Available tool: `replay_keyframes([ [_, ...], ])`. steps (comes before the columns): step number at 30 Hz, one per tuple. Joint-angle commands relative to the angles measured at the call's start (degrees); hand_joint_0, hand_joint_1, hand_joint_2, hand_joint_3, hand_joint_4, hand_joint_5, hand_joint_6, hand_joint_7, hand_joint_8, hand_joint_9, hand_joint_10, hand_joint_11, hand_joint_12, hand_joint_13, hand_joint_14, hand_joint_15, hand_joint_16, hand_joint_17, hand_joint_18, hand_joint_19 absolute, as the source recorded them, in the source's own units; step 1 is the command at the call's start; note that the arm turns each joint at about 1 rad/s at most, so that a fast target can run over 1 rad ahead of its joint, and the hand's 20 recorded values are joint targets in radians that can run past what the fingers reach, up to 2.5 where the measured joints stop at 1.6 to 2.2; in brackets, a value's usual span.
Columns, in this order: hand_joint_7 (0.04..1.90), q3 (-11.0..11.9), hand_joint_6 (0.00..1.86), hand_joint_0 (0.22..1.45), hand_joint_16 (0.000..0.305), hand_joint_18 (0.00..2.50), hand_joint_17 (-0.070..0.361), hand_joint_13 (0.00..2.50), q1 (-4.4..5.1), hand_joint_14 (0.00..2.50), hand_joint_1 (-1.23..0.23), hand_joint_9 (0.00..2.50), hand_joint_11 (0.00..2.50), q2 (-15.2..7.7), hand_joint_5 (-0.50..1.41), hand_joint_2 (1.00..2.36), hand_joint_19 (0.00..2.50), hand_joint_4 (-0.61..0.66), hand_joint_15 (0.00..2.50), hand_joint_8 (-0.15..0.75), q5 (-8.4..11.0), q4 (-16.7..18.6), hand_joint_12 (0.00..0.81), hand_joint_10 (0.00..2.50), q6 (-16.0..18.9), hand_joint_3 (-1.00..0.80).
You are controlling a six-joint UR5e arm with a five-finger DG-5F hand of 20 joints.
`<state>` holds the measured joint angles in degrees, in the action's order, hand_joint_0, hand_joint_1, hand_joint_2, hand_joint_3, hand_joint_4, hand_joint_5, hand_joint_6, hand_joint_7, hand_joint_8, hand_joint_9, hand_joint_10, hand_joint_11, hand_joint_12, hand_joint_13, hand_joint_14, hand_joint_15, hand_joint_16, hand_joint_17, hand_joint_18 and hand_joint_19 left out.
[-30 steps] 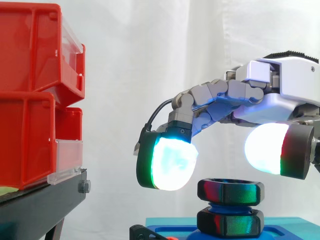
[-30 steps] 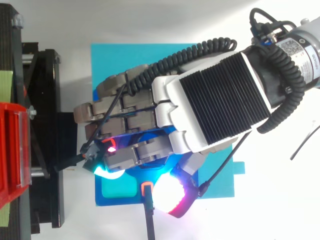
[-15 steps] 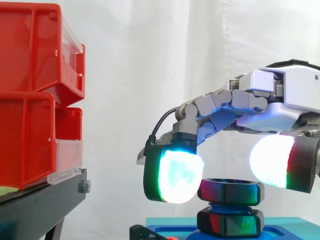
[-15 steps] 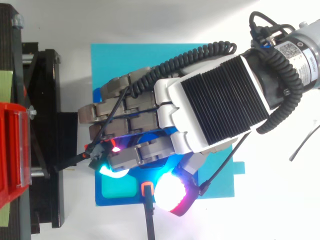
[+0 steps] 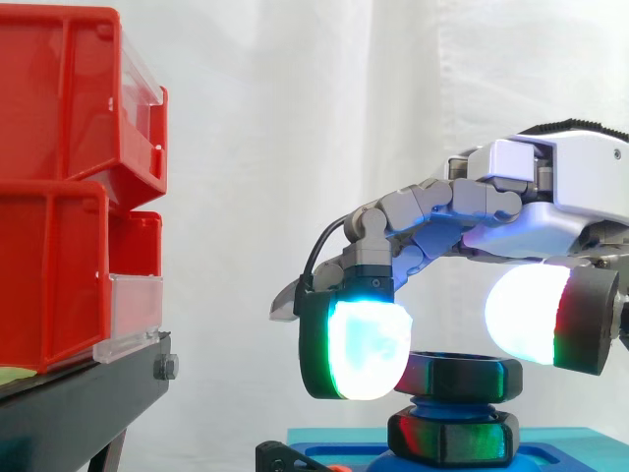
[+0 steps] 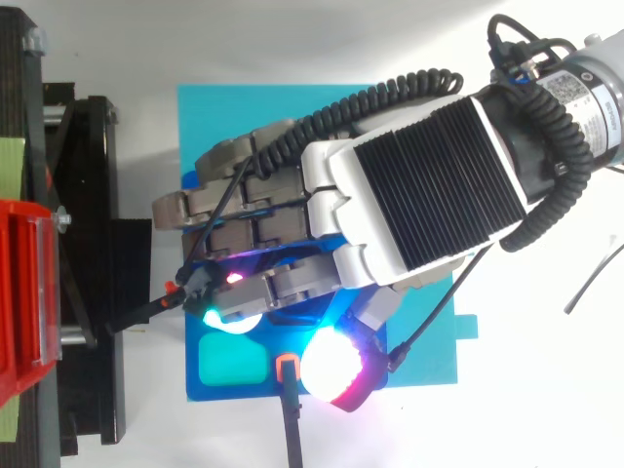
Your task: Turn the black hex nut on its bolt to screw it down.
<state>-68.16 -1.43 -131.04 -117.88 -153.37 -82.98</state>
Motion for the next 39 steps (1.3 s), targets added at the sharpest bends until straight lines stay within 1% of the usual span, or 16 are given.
replay_keyframes([
  [1, 1.25, -0.04, 0.5, 0.51, 0.054, 0.43, 0.121, 0.49, -0.15, 0.01, -0.34, 0.78, 0.21, 0.0, 0.01, 1.0, 0.54, 0.28, 0.14, 0.302, -0.07, 0.0, 0.31, 0.01, 0.01, -0.5],
  [8, 1.24, -0.04, 0.5, 0.51, 0.054, 0.43, 0.121, 0.49, -0.33, 0.01, -0.34, 0.8, 0.23, 0.0, 0.01, 1.0, 0.54, 0.27, 0.14, 0.301, -0.16, 0.0, 0.312, 0.01, 0.09, -0.5],
  [13, 1.29, -0.04, 0.5, 0.51, 0.054, 0.44, 0.121, 0.5, -0.42, 0.01, -0.34, 0.81, 0.26, 0.0, 0.01, 1.0, 0.54, 0.26, 0.15, 0.301, -0.16, 0.0, 0.311, 0.01, 0.01, -0.5],
  [17, 1.27, -0.04, 0.52, 0.51, 0.054, 0.44, 0.121, 0.5, -0.59, 0.01, -0.34, 0.83, 0.25, 0.0, 0.01, 1.0, 0.54, 0.26, 0.15, 0.304, -0.16, 0.0, 0.311, 0.01, 0.01, -0.5],
  [19, 1.28, 0.05, 0.52, 0.51, 0.054, 0.44, 0.121, 0.5, -0.86, 0.01, -0.34, 0.84, 0.26, 0.0, 0.01, 1.0, 0.54, 0.25, 0.15, 0.308, -0.25, 0.0, 0.311, 0.01, 0.01, -0.5],
  [25, 1.25, 0.05, 0.53, 0.51, 0.053, 0.44, 0.12, 0.5, -1.12, 0.01, -0.34, 0.85, 0.28, 0.0, 0.01, 1.0, 0.55, 0.26, 0.15, 0.312, -0.86, 0.0, 0.314, 0.01, 0.01, -0.5],
  [30, 1.25, -0.04, 0.53, 0.51, 0.053, 0.44, 0.12, 0.51, -1.47, 0.01, -0.33, 0.85, 0.28, 0.0, 0.0, 1.0, 0.55, 0.26, 0.16, 0.312, -0.86, 0.35, 0.315, 0.01, 0.01, -0.5],
  [32, 1.25, -0.04, 0.53, 0.51, 0.054, 0.44, 0.12, 0.51, -2.26, 0.01, -0.33, 0.85, 0.29, 0.0, 0.0, 1.0, 0.55, 0.26, 0.16, 0.312, -1.39, 0.35, 0.314, 0.01, 0.01, -0.5],
  [35, 1.25, 0.05, 0.53, 0.51, 0.054, 0.44, 0.121, 0.51, -2.79, 0.01, -0.33, 0.86, 0.29, 0.0, 0.0, 1.0, 0.55, 0.26, 0.16, 0.312, -2.09, 0.35, 0.315, 0.01, 0.01, -0.5],
  [36, 1.25, -0.04, 0.53, 0.51, 0.054, 0.44, 0.12, 0.51, -3.23, 0.01, -0.33, 0.86, 0.29, 0.0, 0.0, 1.0, 0.55, 0.26, 0.16, 0.312, -2.71, 0.35, 0.315, 0.01, 0.01, -0.5],
  [38, 1.25, -0.04, 0.53, 0.51, 0.054, 0.44, 0.121, 0.51, -3.76, 0.01, -0.33, 0.86, 0.29, 0.0, 0.0, 1.0, 0.55, 0.26, 0.17, 0.313, -3.24, 0.35, 0.315, 0.01, 0.09, -0.5],
  [39, 1.25, 0.05, 0.53, 0.51, 0.054, 0.44, 0.12, 0.51, -4.2, 0.01, -0.33, 0.86, 0.29, 0.0, 0.0, 1.0, 0.56, 0.25, 0.16, 0.313, -3.68, 0.35, 0.314, 0.01, 0.09, -0.5],
])
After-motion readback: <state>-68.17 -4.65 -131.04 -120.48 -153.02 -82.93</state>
